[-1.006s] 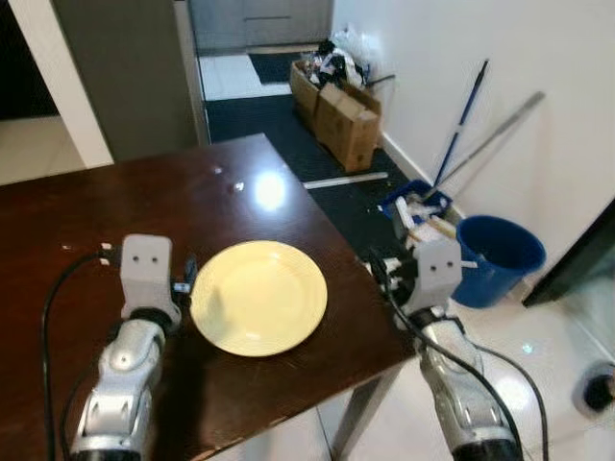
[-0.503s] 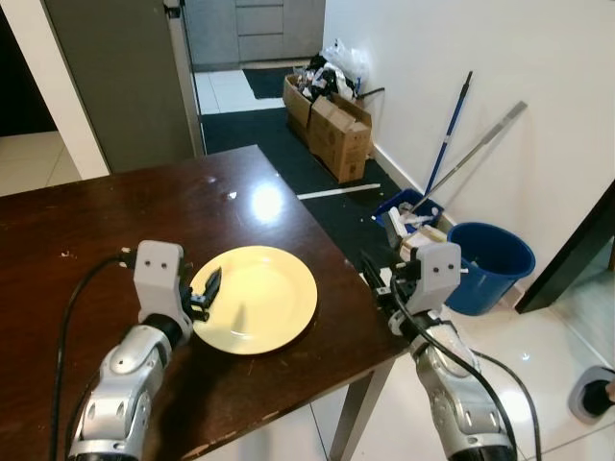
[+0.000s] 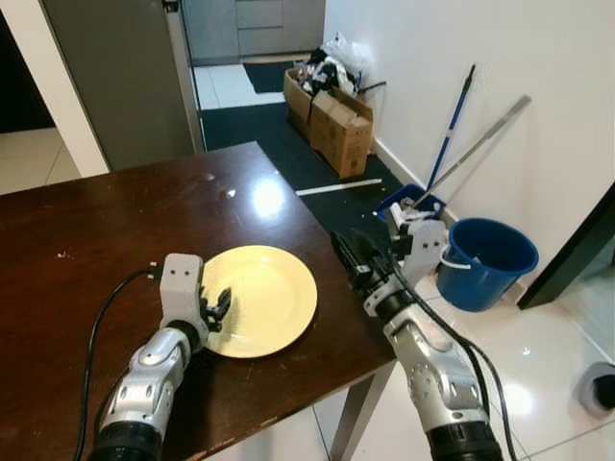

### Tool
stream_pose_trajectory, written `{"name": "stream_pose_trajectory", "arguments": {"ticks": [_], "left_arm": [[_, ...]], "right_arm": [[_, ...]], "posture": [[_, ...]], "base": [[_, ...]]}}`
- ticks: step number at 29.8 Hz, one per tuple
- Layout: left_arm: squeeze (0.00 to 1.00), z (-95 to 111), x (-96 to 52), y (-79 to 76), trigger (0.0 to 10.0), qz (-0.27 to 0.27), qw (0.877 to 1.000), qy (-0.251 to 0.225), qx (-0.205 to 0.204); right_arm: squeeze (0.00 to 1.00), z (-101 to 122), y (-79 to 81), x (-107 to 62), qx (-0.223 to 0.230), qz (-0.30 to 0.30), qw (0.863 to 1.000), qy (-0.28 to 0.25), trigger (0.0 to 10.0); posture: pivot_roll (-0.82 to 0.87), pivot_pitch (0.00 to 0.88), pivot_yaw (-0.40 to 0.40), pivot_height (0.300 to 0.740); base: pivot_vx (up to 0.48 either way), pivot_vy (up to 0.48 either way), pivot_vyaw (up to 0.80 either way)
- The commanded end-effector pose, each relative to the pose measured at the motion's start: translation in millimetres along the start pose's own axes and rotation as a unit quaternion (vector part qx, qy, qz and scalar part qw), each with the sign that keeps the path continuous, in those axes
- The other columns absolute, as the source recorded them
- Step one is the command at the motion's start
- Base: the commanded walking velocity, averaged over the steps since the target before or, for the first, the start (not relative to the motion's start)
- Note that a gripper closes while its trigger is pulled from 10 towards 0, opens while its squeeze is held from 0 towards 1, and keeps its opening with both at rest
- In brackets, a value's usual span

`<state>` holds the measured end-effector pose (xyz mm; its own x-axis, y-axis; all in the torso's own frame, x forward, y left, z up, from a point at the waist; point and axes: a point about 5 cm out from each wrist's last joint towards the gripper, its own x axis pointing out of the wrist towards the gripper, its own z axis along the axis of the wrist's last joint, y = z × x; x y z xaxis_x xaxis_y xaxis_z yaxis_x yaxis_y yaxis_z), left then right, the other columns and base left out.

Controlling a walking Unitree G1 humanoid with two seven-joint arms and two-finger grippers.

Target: Setting the table

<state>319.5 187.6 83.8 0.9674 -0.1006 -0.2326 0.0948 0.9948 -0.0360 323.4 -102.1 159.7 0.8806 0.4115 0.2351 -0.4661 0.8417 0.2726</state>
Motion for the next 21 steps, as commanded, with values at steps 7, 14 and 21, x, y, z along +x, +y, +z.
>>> {"name": "stream_pose_trajectory", "arguments": {"ticks": [7,14,21], "left_arm": [[0.0,-33.3,-6.5,14.9,10.0,0.033,0.997,0.051,-0.038],[0.0,-59.3,-14.6,7.9,10.0,0.001,0.995,0.098,0.008],[0.0,-58.0,-14.0,2.3,10.0,-0.006,0.996,0.086,0.004]], "right_arm": [[0.0,-1.9,1.6,-2.0,0.011,0.012,1.0,0.008,10.0],[0.0,-7.6,5.6,-5.0,0.025,0.02,0.999,0.022,10.0],[0.0,-29.2,16.7,-12.5,0.123,0.076,0.986,0.086,10.0]], "posture": [[0.03,0.03,0.087,0.74],[0.02,0.036,0.099,0.74],[0.03,0.037,0.092,0.74]], "base": [[0.0,0.0,0.0],[0.0,0.0,0.0],[0.0,0.0,0.0]]}}
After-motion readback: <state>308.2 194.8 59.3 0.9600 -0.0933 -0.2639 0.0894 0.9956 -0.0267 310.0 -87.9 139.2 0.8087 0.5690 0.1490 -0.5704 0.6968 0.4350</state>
